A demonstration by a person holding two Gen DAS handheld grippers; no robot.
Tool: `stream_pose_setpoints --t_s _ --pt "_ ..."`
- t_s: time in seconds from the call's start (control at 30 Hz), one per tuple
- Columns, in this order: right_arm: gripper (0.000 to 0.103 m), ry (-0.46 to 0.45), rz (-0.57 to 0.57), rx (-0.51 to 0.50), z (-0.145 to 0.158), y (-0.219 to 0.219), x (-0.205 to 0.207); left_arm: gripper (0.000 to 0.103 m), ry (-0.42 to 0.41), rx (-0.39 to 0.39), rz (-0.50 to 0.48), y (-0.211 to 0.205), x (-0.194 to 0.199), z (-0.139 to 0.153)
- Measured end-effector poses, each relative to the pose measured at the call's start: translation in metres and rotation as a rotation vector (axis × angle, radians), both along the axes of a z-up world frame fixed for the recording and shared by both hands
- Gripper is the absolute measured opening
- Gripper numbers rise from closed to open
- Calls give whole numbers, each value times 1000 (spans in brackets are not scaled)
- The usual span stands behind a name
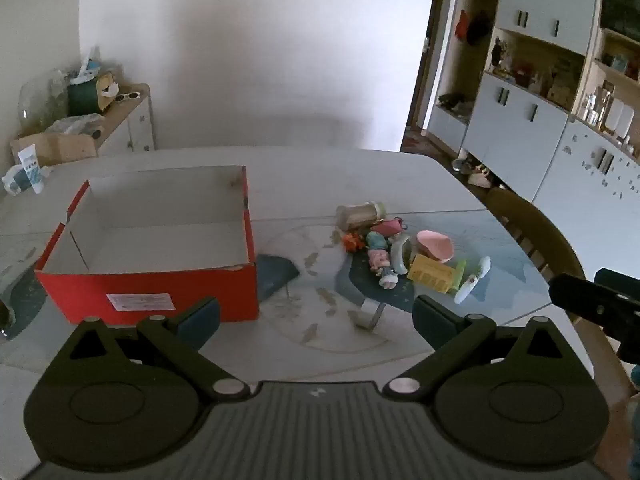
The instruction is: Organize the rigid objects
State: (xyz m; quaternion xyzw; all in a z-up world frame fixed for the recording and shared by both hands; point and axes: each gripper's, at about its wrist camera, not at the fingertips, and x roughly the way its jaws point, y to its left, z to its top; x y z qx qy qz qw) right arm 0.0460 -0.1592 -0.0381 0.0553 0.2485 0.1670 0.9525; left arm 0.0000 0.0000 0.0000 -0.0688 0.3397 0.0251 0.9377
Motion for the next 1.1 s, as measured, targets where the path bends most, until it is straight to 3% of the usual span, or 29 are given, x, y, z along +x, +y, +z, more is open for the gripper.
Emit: stream_pose_setpoints --t_s 0.13,0.17,1.1 --pt "103 -16 8 5 0 1 2 103 0 5 8 4 0 -1" --pt "102 -19 9 0 0 1 2 103 -9 46 -1 -1 -1 0" --pt "99 -6 17 -39 -2 20 3 103 -2 44 9 6 -1 1"
